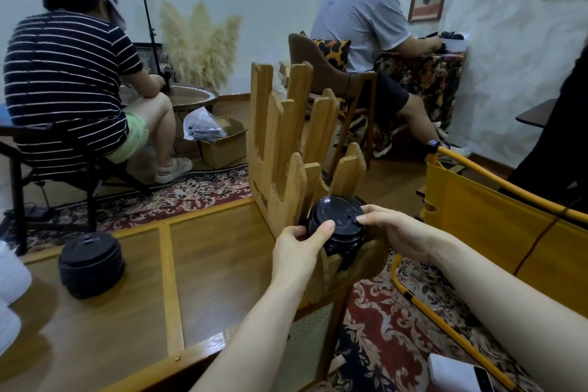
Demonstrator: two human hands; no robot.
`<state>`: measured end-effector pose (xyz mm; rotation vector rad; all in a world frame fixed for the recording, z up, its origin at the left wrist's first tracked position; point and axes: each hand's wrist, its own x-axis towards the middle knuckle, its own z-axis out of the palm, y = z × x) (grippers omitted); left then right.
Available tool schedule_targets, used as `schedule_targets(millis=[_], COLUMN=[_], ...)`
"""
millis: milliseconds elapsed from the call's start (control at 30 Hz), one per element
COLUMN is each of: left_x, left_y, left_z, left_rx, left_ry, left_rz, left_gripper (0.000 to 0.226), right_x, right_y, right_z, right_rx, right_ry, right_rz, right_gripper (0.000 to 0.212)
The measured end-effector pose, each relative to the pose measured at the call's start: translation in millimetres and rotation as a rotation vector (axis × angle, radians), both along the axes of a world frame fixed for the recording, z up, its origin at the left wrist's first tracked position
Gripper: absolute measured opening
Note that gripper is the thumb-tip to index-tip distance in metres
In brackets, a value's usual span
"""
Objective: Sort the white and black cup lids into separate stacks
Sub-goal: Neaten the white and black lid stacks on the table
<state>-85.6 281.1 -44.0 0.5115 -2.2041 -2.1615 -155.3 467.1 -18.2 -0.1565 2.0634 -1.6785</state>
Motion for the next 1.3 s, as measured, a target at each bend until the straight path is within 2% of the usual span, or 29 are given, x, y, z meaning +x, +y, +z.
schedule_targets(millis=[100, 200, 233, 367, 533, 600, 700, 867, 967, 1133, 1300], left_x=[0, -1, -1, -5, -14, -15, -8, 18, 24, 23, 24], left_y=[4, 4, 3, -1, -6, -9, -14, -15, -14, -13, -14], left_z=[-1, -4, -6, -12, -11, -10, -11, -11, -15, -18, -17], left_rx=[0.005, -0.070, -0.082, -0.094, -0.122, -0.107, -0.118, -0.277, -0.314, -0.323, -0.317], left_ry=[0.000, -0.011, -0.016, -0.040, -0.126, -0.132, -0.057, 0.228, 0.321, 0.281, 0.267], left_rz=[0.003, 0.021, 0.029, 0.032, -0.018, -0.054, -0.051, -0.053, -0.119, -0.172, -0.165], left_gripper=[0.083, 0.110, 0.113, 0.088, 0.075, 0.070, 0.063, 0.042, 0.037, 0.038, 0.039], right_x=[1, -2, -3, -6, -5, -4, -3, 7, 16, 23, 28], right_y=[2, 2, 2, -1, -2, -3, -3, -3, -4, -7, -7], right_z=[-2, -10, -12, -20, -20, -20, -19, -14, -14, -17, -14], right_rx=[-0.016, -0.016, 0.003, 0.021, 0.035, 0.085, 0.121, 0.138, 0.131, 0.131, 0.140], right_ry=[-0.015, -0.044, -0.050, -0.050, 0.010, 0.034, 0.037, 0.155, 0.279, 0.350, 0.384], right_rz=[0.005, -0.008, -0.001, -0.001, -0.053, -0.052, -0.055, -0.089, -0.108, -0.137, -0.169], right_gripper=[0.058, 0.060, 0.060, 0.055, 0.056, 0.050, 0.039, 0.037, 0.033, 0.026, 0.030])
